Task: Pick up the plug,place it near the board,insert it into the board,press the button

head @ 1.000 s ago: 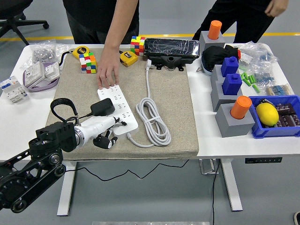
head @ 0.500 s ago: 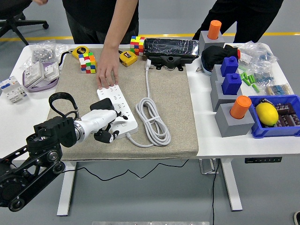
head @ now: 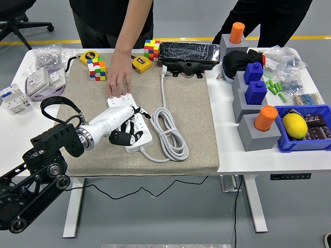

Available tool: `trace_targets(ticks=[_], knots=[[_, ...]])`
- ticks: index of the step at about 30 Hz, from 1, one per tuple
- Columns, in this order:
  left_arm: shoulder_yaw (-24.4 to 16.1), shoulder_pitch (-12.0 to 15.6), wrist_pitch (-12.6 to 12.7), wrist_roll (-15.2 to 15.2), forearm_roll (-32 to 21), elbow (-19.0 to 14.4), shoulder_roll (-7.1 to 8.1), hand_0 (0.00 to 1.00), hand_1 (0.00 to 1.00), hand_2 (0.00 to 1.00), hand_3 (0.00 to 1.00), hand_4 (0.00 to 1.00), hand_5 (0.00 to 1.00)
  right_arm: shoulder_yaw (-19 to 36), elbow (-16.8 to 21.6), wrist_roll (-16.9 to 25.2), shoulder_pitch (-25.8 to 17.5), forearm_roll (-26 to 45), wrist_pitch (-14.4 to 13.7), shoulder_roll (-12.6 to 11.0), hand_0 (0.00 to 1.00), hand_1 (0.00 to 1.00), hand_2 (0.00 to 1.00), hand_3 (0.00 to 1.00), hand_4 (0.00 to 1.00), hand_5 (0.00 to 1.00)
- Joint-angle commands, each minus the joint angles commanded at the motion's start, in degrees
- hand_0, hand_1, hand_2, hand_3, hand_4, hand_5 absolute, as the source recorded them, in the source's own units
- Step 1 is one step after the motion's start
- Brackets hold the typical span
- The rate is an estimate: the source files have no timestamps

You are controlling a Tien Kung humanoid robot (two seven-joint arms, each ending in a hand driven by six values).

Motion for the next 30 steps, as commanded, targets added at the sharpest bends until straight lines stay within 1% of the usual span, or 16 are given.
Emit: trace_targets(ticks=[3, 4, 6, 9, 10, 15, 16, 19, 21, 22, 24, 27, 28, 30], knots=[[-0.5, 0.6, 1.8, -0.7, 0.0, 0.0, -0.23, 0.879, 0.960, 0.947, 0.896, 0.998, 0.569, 0.2, 0.0, 0.0, -0.1, -0.1, 0.0, 0.1, 0.822, 0.792, 0.775, 0.795, 0.998, 0.998], [-0.7, 0.8, 2.3, -0.9, 0.1, 0.0, -0.28, 0.998, 0.998, 0.998, 0.978, 0.998, 0.603, 0.2, 0.0, 0.0, -0.2, -0.2, 0.0, 0.1, 0.822, 0.794, 0.775, 0.795, 0.998, 0.998], [-0.8, 1.0, 3.2, -1.2, 0.1, 0.0, -0.18, 0.998, 0.998, 0.998, 0.978, 0.998, 0.603, 0.3, 0.0, 0.0, -0.3, -0.2, 0.0, 0.1, 0.822, 0.794, 0.775, 0.795, 0.998, 0.998], [-0.7, 1.1, 3.4, -1.1, 0.1, 0.1, 0.02, 0.998, 0.998, 0.998, 0.978, 0.998, 0.603, 0.3, 0.0, 0.0, -0.4, -0.2, 0.0, 0.2, 0.822, 0.794, 0.775, 0.795, 0.998, 0.998], [-0.6, 1.1, 3.4, -1.2, 0.0, 0.0, 0.09, 0.998, 0.998, 0.998, 0.992, 0.998, 0.613, 0.3, 0.0, 0.0, -0.4, -0.1, 0.0, 0.2, 0.822, 0.792, 0.775, 0.796, 0.998, 0.998], [-0.2, 1.1, 2.8, -0.6, 0.0, 0.1, 0.22, 0.998, 0.998, 0.998, 0.992, 0.998, 0.613, 0.2, 0.0, 0.0, -0.4, 0.0, -0.1, 0.1, 0.822, 0.792, 0.775, 0.796, 0.998, 0.998], [0.0, 1.2, 2.6, -0.5, 0.1, 0.1, 0.29, 0.818, 0.903, 0.929, 0.987, 0.998, 0.602, 0.2, 0.0, -0.1, -0.4, 0.0, -0.1, 0.1, 0.822, 0.792, 0.775, 0.795, 0.998, 0.998], [0.1, 1.3, 1.9, -0.1, 0.6, 0.0, 0.35, 0.818, 0.903, 0.929, 0.987, 0.998, 0.602, 0.1, 0.0, -0.2, -0.5, 0.1, -0.1, 0.1, 0.822, 0.792, 0.775, 0.795, 0.998, 0.998], [0.0, 1.4, 0.6, 0.3, 1.1, -0.1, 0.42, 0.818, 0.903, 0.929, 0.987, 0.998, 0.602, 0.0, 0.0, -0.1, -0.5, 0.2, 0.0, 0.1, 0.822, 0.792, 0.775, 0.795, 0.998, 0.998], [-0.1, 1.5, 0.2, 0.4, 1.3, -0.1, 0.44, 0.429, 0.591, 0.642, 0.990, 0.998, 0.507, 0.0, 0.0, -0.1, -0.5, 0.2, 0.0, 0.1, 0.822, 0.792, 0.775, 0.795, 0.998, 0.998], [-0.1, 1.6, -0.9, 0.5, 1.4, -0.1, 0.54, 0.429, 0.591, 0.642, 0.990, 0.998, 0.507, 0.0, 0.0, -0.2, -0.5, 0.2, 0.0, 0.1, 0.822, 0.791, 0.775, 0.796, 0.998, 0.998], [-0.1, 1.8, -2.0, 0.7, 2.2, -0.1, 0.55, 0.429, 0.591, 0.642, 0.990, 0.998, 0.507, -0.1, 0.0, -0.1, -0.4, 0.4, 0.0, 0.1, 0.822, 0.791, 0.775, 0.796, 0.998, 0.998], [-0.1, 1.8, -2.4, 0.8, 2.6, -0.1, 0.55, 0.233, 0.172, 0.286, 0.949, 0.661, 0.099, -0.2, 0.0, -0.1, -0.4, 0.4, 0.0, 0.1, 0.822, 0.791, 0.775, 0.796, 0.998, 0.998], [-0.1, 1.7, -2.9, 1.0, 3.0, 0.0, 0.57, 0.233, 0.172, 0.286, 0.949, 0.661, 0.099, -0.2, 0.0, -0.1, -0.4, 0.4, 0.0, 0.1, 0.822, 0.791, 0.775, 0.796, 0.998, 0.998]])
